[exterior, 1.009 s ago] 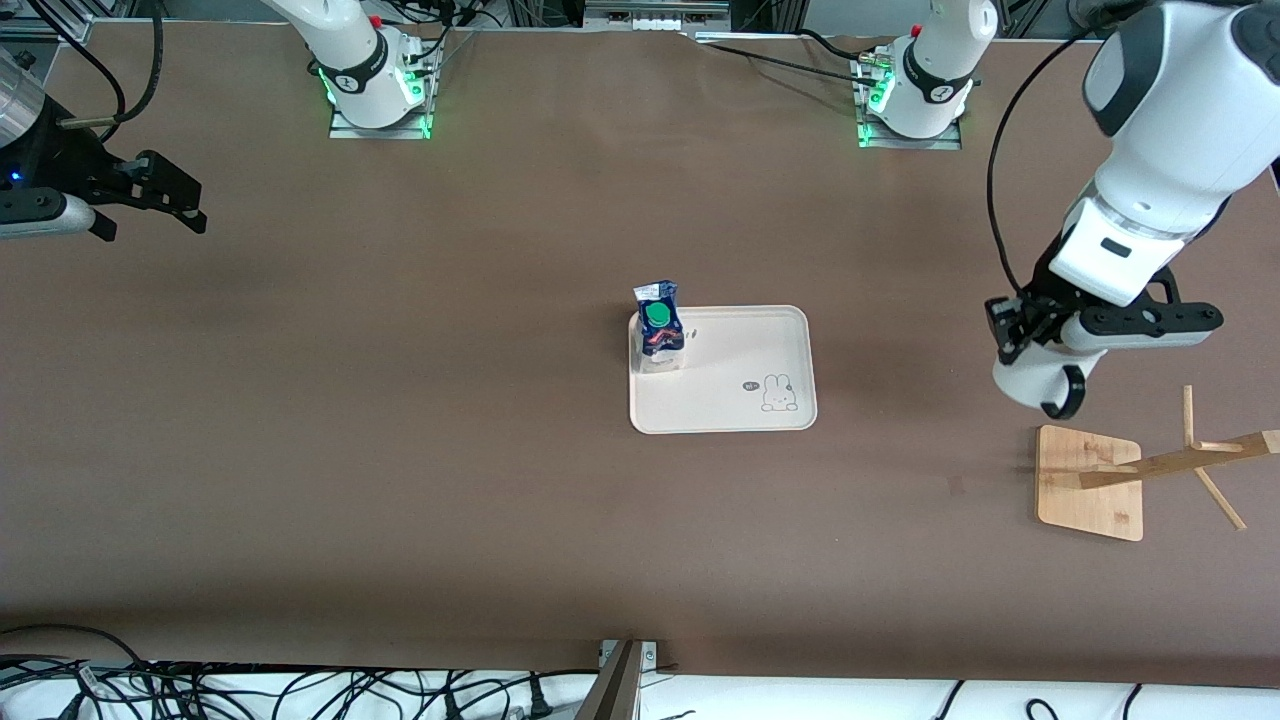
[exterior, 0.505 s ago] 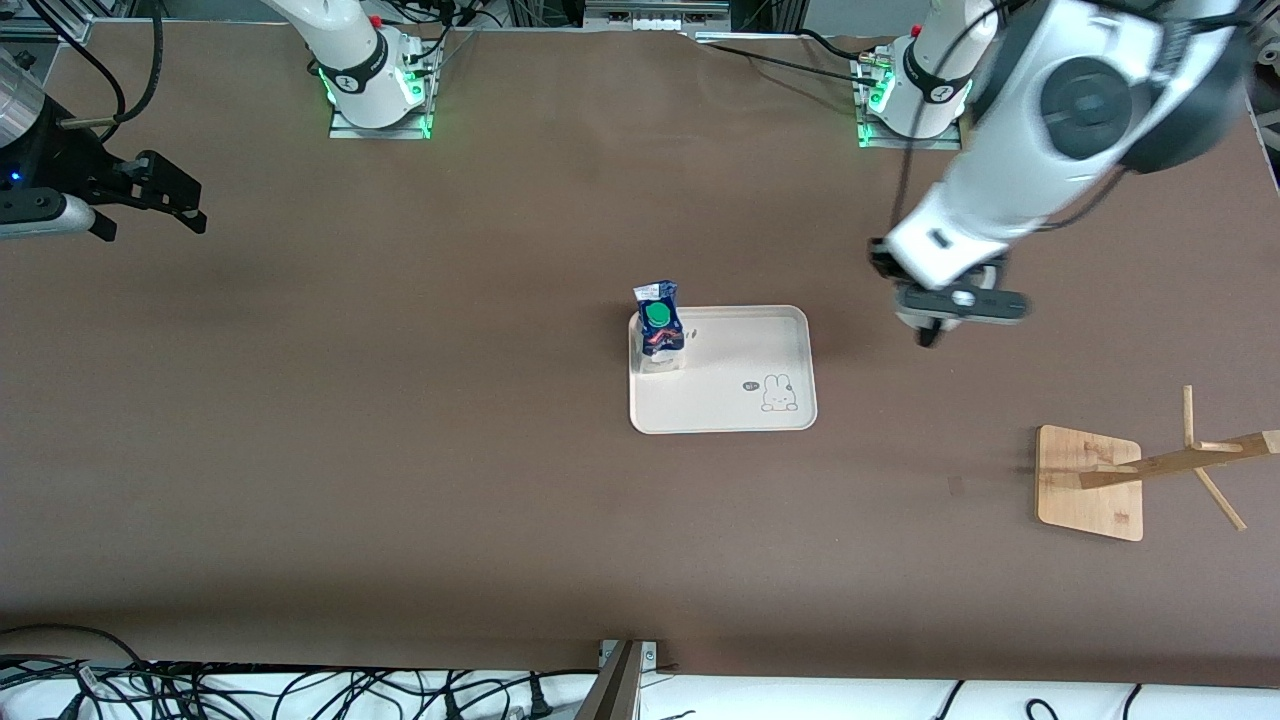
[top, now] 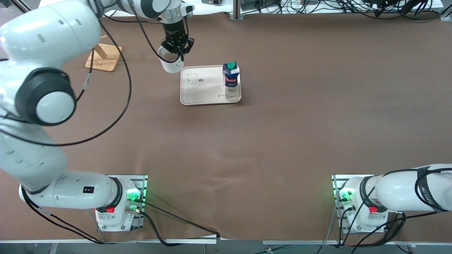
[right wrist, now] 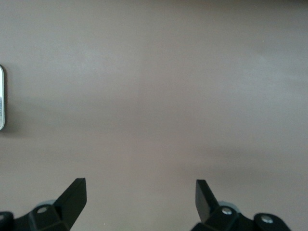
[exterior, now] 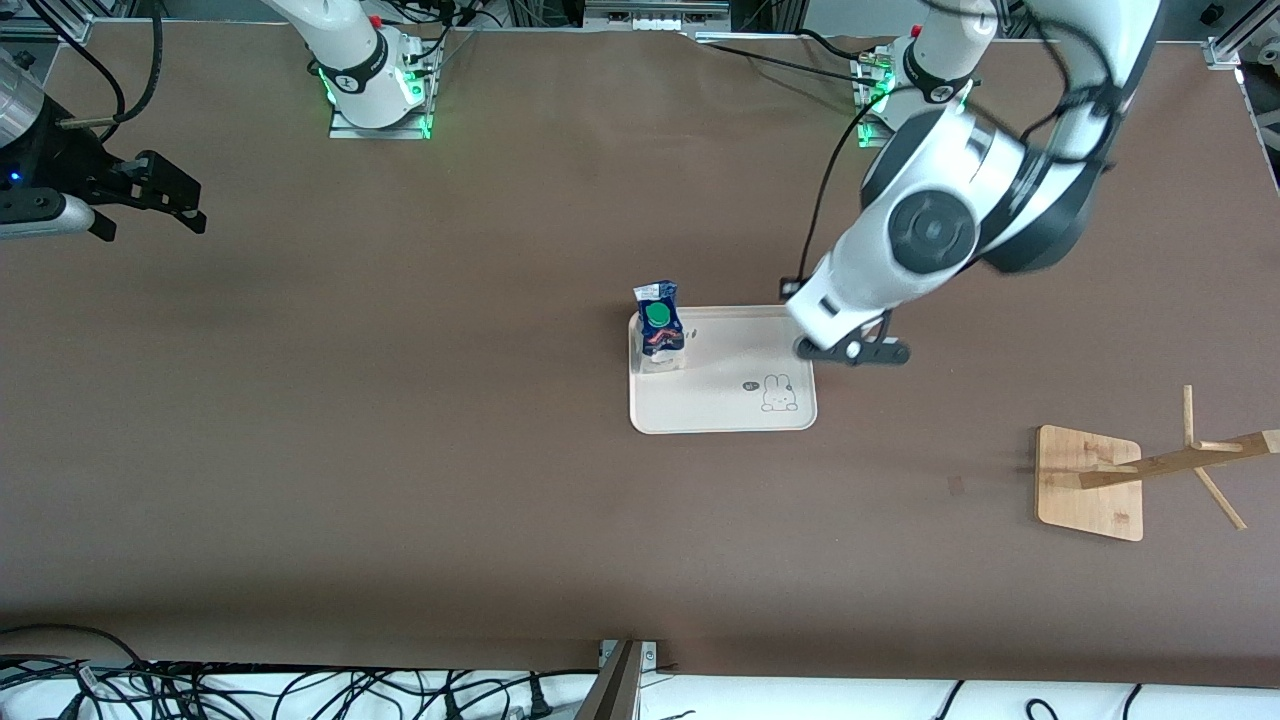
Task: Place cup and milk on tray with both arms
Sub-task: 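Lift the mug off the stand and carry it toward the tray, then lower the mug onto the tray beside the carton and release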
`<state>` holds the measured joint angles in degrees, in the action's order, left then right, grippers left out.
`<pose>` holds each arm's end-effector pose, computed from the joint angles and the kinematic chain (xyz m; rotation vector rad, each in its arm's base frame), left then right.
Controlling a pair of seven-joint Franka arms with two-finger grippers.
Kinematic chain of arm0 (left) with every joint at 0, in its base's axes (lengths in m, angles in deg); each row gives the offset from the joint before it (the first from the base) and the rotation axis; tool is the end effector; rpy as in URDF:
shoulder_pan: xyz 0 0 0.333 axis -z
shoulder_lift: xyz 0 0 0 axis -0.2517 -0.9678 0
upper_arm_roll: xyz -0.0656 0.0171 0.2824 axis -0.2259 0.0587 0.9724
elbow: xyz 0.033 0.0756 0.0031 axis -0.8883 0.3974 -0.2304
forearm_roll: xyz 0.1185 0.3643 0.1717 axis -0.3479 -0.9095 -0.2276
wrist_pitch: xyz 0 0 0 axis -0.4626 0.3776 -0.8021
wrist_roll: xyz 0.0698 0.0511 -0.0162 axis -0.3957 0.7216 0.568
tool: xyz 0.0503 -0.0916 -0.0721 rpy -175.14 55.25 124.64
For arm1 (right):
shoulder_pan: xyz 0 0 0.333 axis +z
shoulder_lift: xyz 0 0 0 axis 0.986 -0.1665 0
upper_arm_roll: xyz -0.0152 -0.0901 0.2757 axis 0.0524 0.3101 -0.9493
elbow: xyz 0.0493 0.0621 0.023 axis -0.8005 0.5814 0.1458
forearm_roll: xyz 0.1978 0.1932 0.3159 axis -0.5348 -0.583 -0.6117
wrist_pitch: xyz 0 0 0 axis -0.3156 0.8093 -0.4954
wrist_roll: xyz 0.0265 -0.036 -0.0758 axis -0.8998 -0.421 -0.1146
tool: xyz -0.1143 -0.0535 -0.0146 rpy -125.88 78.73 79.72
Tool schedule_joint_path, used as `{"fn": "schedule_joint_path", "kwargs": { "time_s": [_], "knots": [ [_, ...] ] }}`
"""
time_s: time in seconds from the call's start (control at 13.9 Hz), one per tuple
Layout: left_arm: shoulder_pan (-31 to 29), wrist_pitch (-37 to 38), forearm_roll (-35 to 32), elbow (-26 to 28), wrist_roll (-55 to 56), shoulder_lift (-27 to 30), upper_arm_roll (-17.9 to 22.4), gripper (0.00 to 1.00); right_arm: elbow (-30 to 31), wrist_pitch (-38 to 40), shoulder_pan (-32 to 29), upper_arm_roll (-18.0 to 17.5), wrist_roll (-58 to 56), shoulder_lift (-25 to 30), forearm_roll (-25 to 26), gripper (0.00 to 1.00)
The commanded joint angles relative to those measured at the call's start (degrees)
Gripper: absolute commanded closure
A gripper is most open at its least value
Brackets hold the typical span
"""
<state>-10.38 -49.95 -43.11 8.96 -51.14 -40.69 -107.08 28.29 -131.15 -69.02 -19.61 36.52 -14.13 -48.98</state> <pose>0.5900 -0.3093 0.3380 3.0589 -0.0103 -0.4337 0.5667 0.0306 0.5701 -3.1336 -0.1640 -0.0455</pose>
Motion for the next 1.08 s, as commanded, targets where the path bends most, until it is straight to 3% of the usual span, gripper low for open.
{"fn": "schedule_joint_path", "kwargs": {
  "time_s": [0.0, 0.36, 0.5, 1.01],
  "knots": [
    [2.7, 1.4, -0.6, -10.5, 4.9, -11.8, 0.7, 1.00, -1.2, 1.0, -0.4, -0.3, -0.4, -0.3, 0.0, 0.00],
    [4.7, -10.2, -1.1, -11.6, 12.6, -19.8, 2.1, 1.00, -1.2, 1.0, -0.4, -0.3, -0.4, -0.3, 0.0, 0.00],
    [6.4, -12.1, -2.5, -11.1, 13.8, -20.1, 4.4, 1.00, -1.2, 1.0, -0.4, -0.2, -0.4, -0.3, 0.1, 0.00],
    [6.3, -13.9, -5.7, 0.2, 15.3, -15.5, 4.3, 1.00, -1.2, 1.0, -0.4, -0.3, -0.4, -0.3, 0.1, 0.00]
  ]
}}
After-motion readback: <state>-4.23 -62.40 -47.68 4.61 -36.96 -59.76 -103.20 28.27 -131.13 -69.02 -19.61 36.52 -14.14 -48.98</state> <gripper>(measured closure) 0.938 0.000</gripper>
